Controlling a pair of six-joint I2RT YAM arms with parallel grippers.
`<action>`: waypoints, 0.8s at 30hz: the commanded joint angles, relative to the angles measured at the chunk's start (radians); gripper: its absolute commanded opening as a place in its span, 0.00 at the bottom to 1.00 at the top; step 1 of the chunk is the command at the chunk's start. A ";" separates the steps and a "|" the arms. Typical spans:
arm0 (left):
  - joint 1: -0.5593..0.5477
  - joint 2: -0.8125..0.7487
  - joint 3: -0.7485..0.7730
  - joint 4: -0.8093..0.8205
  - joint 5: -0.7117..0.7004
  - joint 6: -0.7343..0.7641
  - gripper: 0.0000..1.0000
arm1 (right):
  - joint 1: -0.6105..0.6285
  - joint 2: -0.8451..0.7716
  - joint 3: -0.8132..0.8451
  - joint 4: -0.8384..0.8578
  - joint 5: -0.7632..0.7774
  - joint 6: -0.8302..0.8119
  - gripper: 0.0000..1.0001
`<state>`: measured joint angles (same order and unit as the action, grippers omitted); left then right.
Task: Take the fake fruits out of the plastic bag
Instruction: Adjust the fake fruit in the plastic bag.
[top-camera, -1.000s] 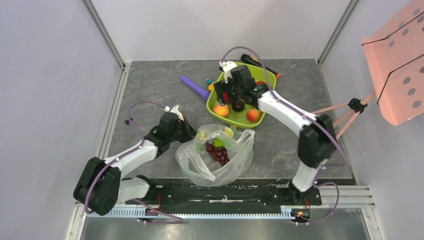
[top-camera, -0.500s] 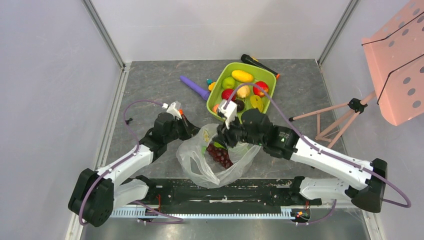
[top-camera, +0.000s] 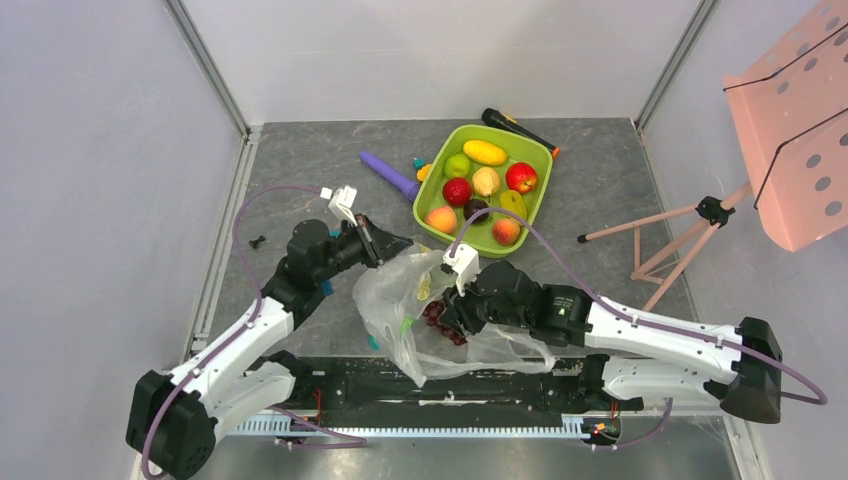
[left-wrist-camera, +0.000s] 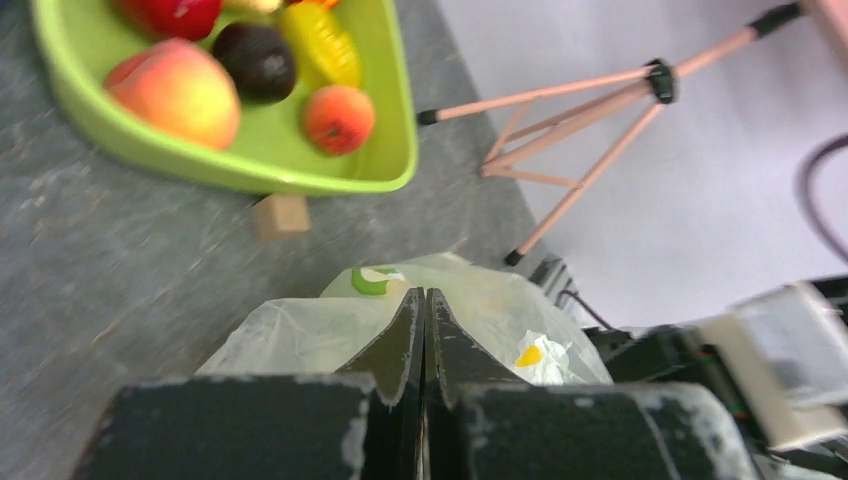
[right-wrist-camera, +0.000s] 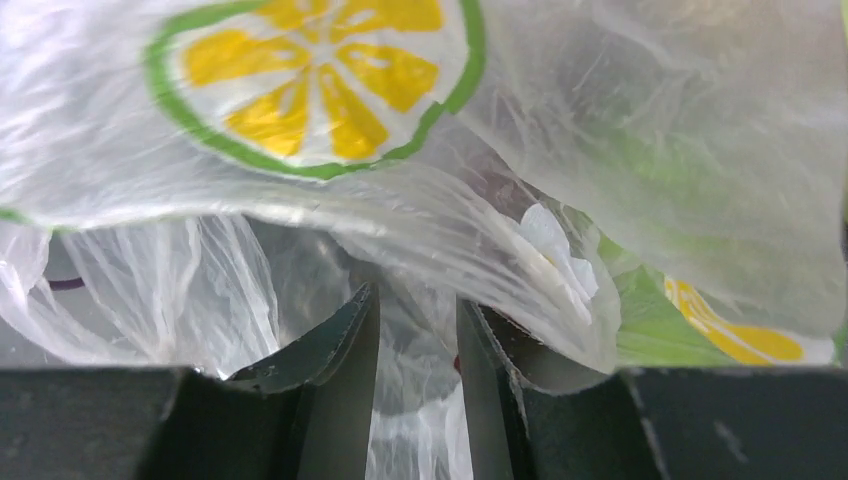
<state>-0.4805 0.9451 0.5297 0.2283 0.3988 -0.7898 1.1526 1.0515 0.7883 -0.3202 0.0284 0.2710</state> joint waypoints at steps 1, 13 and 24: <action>-0.011 -0.066 0.113 0.032 0.085 -0.032 0.02 | 0.036 -0.009 -0.004 0.055 0.102 0.067 0.36; -0.034 -0.038 0.108 -0.001 0.072 -0.023 0.02 | 0.109 0.044 -0.132 0.402 0.120 0.088 0.44; -0.039 -0.002 0.145 -0.177 -0.046 0.027 0.02 | 0.131 0.245 -0.136 0.601 0.492 -0.014 0.52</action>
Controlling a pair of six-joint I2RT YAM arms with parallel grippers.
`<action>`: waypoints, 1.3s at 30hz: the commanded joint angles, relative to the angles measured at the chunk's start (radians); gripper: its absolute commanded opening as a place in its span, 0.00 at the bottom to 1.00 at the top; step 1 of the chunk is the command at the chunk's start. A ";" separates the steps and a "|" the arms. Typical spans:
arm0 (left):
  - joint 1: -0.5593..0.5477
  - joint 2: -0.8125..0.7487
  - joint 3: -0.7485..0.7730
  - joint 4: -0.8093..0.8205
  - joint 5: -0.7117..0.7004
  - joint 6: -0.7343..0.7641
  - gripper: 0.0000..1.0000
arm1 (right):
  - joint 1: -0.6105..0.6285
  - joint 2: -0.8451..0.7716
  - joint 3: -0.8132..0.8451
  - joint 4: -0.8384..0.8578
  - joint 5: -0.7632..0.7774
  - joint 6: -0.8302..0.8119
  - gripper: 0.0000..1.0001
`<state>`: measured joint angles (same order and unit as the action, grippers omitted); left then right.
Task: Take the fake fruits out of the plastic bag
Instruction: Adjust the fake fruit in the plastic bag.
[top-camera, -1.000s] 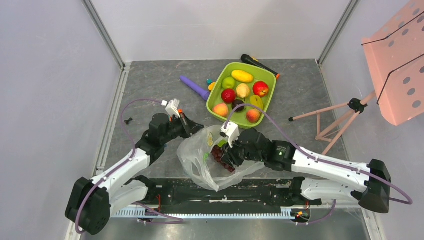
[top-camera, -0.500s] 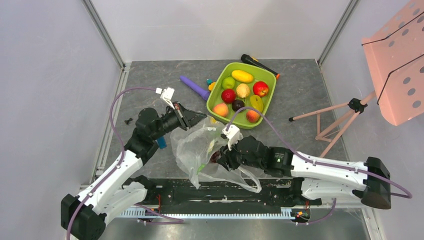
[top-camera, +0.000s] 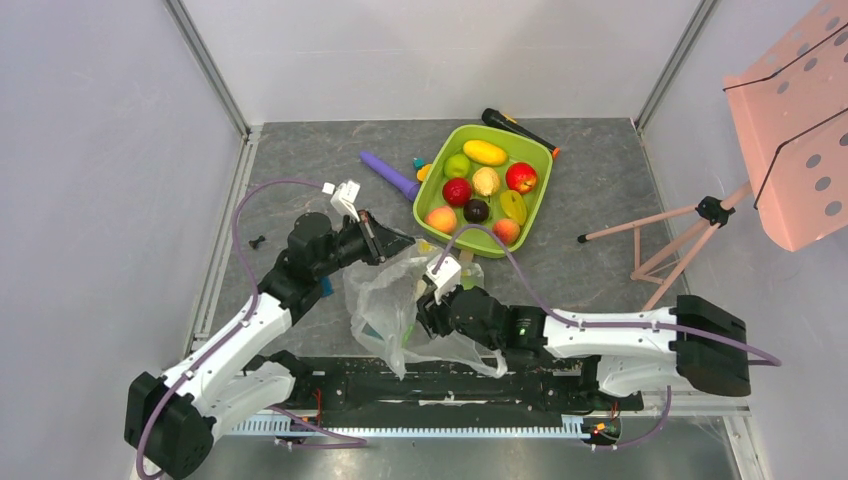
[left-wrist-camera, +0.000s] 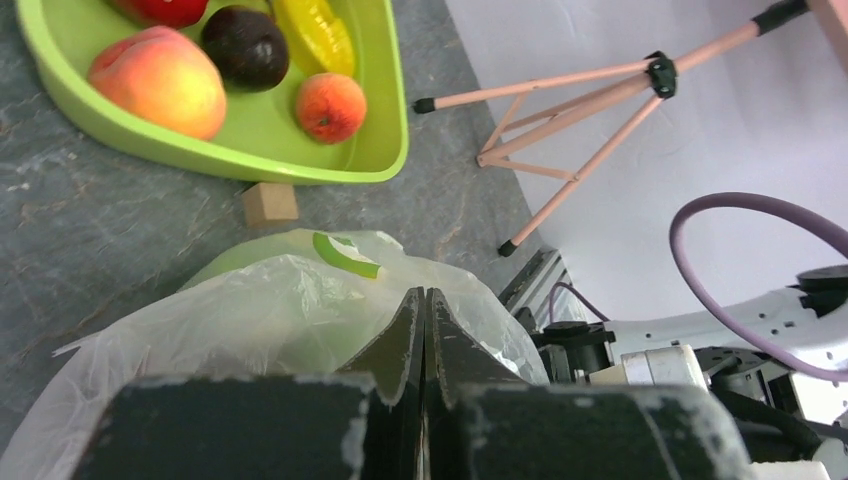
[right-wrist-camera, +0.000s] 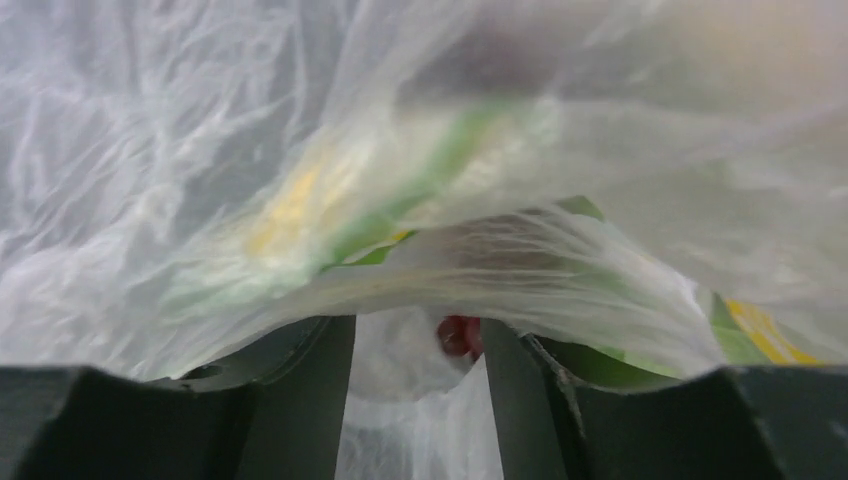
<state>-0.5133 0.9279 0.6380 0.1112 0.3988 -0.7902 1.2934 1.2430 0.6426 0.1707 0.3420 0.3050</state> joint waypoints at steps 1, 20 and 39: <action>-0.006 0.021 0.038 -0.065 -0.055 0.027 0.02 | -0.018 0.073 0.022 0.100 0.184 -0.050 0.53; -0.003 0.225 0.053 -0.073 -0.184 0.019 0.03 | -0.244 0.108 -0.012 0.148 0.004 -0.103 0.65; -0.001 0.241 -0.026 -0.041 -0.194 0.023 0.03 | -0.266 0.233 0.008 0.044 -0.274 -0.286 0.88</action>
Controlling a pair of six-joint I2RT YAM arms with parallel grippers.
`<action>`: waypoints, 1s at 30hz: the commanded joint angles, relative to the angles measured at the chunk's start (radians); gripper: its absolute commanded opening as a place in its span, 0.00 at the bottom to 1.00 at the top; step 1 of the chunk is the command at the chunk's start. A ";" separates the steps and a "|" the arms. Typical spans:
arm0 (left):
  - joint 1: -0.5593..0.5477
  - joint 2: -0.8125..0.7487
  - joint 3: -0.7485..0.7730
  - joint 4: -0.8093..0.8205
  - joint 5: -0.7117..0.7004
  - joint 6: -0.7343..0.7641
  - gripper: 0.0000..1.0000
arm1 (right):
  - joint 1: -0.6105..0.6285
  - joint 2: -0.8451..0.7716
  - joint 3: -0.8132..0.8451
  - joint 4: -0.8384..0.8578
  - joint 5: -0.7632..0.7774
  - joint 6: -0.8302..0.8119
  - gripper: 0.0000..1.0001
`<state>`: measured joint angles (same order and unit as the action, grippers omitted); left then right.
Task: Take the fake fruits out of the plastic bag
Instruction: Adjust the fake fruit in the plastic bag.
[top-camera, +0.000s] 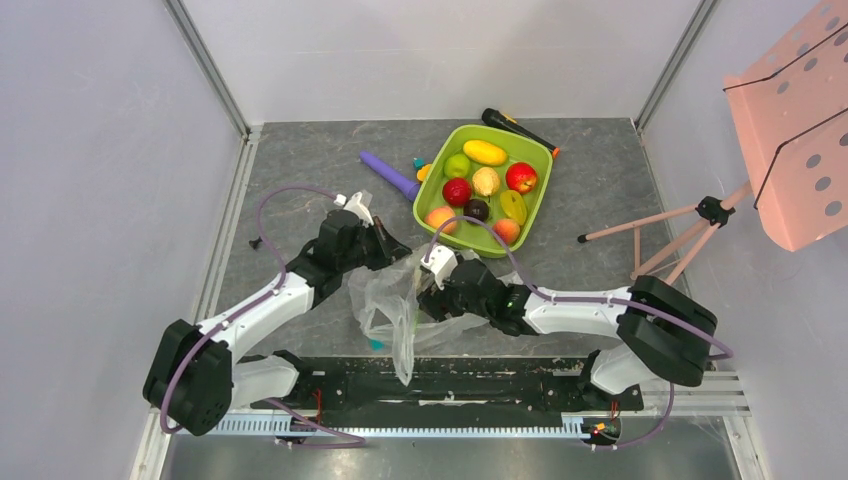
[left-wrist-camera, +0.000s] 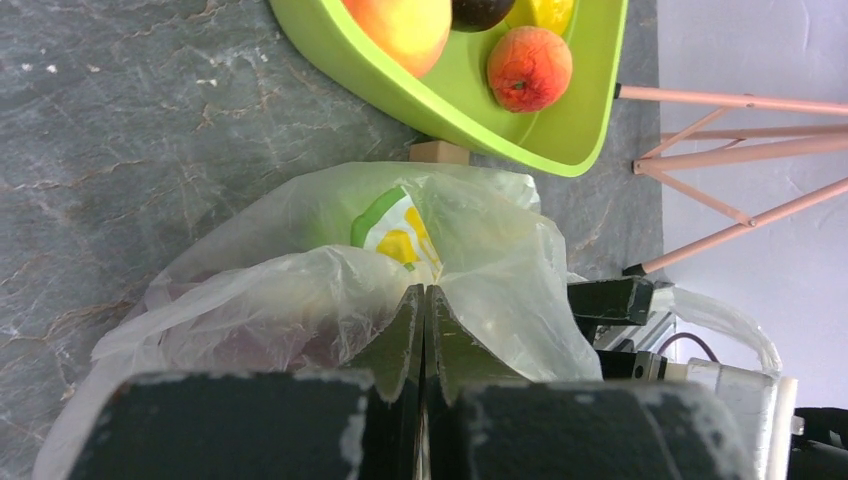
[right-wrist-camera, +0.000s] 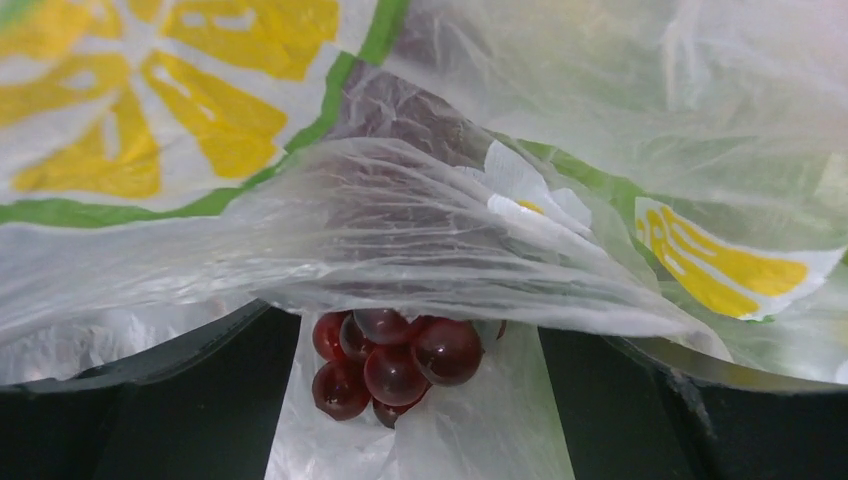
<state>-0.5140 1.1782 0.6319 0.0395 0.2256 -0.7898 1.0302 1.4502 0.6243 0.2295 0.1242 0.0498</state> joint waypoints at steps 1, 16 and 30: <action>0.000 -0.009 -0.025 0.031 -0.020 0.023 0.03 | -0.002 0.030 0.023 -0.008 -0.086 -0.030 0.85; 0.000 0.023 -0.094 0.083 -0.004 0.015 0.02 | -0.001 -0.023 -0.075 0.321 -0.677 0.153 0.48; 0.001 0.022 -0.117 0.095 -0.004 0.011 0.02 | 0.001 -0.143 -0.070 0.222 -0.398 0.163 0.75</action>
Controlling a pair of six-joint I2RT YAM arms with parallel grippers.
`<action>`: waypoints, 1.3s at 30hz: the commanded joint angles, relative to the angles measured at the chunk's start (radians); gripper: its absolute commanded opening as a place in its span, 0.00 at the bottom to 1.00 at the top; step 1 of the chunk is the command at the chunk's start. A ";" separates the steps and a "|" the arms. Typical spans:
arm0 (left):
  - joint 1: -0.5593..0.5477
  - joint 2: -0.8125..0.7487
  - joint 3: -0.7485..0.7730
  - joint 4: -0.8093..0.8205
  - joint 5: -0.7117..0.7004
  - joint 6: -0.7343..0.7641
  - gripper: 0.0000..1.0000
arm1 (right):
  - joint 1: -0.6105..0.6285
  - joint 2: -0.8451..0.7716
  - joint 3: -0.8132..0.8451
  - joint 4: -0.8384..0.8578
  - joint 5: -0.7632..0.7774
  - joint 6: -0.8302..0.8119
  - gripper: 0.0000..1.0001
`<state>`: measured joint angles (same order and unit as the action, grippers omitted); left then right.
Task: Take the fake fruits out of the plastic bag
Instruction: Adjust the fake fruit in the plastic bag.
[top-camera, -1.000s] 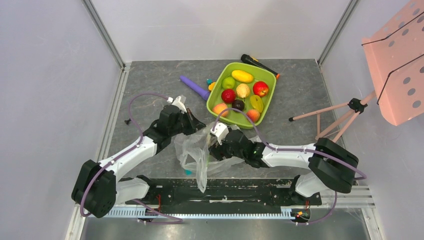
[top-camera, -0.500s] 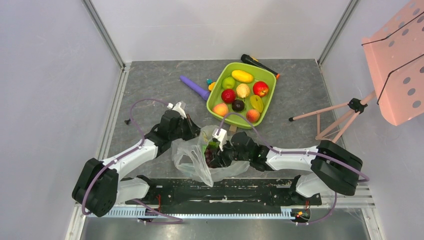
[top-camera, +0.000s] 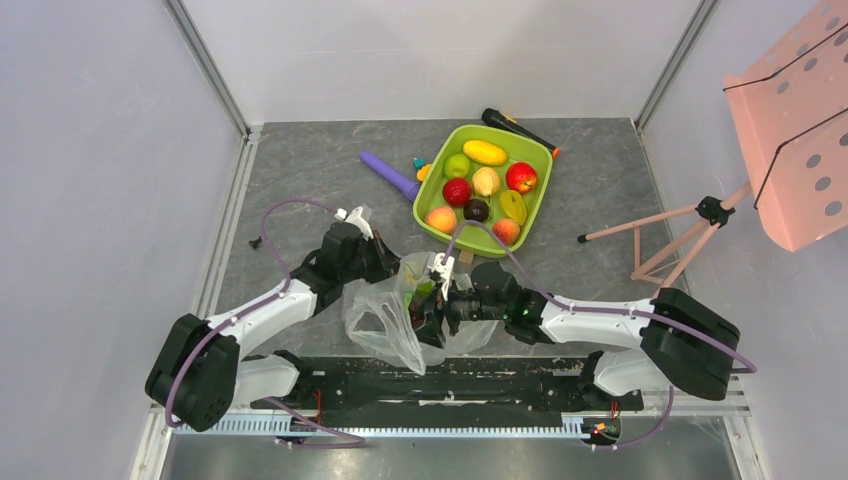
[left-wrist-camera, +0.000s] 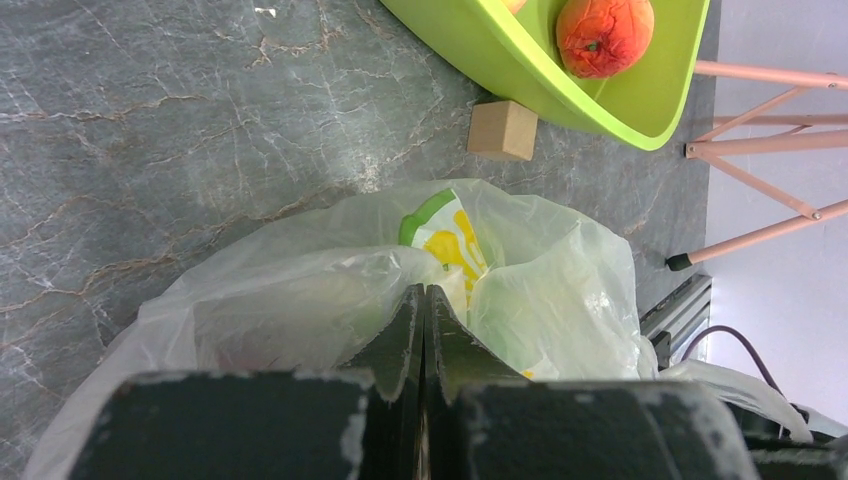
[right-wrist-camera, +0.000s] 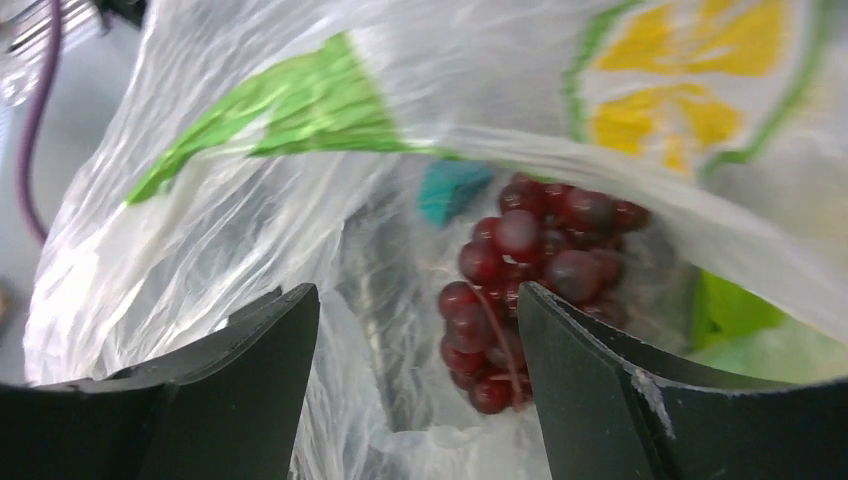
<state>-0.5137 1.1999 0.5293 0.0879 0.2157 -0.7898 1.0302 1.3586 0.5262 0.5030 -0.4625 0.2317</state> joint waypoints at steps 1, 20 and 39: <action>0.001 0.000 -0.017 0.049 0.005 0.011 0.02 | 0.001 -0.054 0.035 -0.055 0.214 -0.019 0.70; 0.004 0.006 -0.035 0.078 0.004 -0.003 0.02 | 0.001 0.219 0.252 -0.222 0.520 0.037 0.20; 0.006 0.030 -0.041 0.095 0.011 0.000 0.02 | -0.021 0.142 0.187 -0.325 0.849 0.065 0.51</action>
<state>-0.5121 1.2186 0.4938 0.1383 0.2157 -0.7906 1.0187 1.5040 0.7067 0.2207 0.3096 0.2939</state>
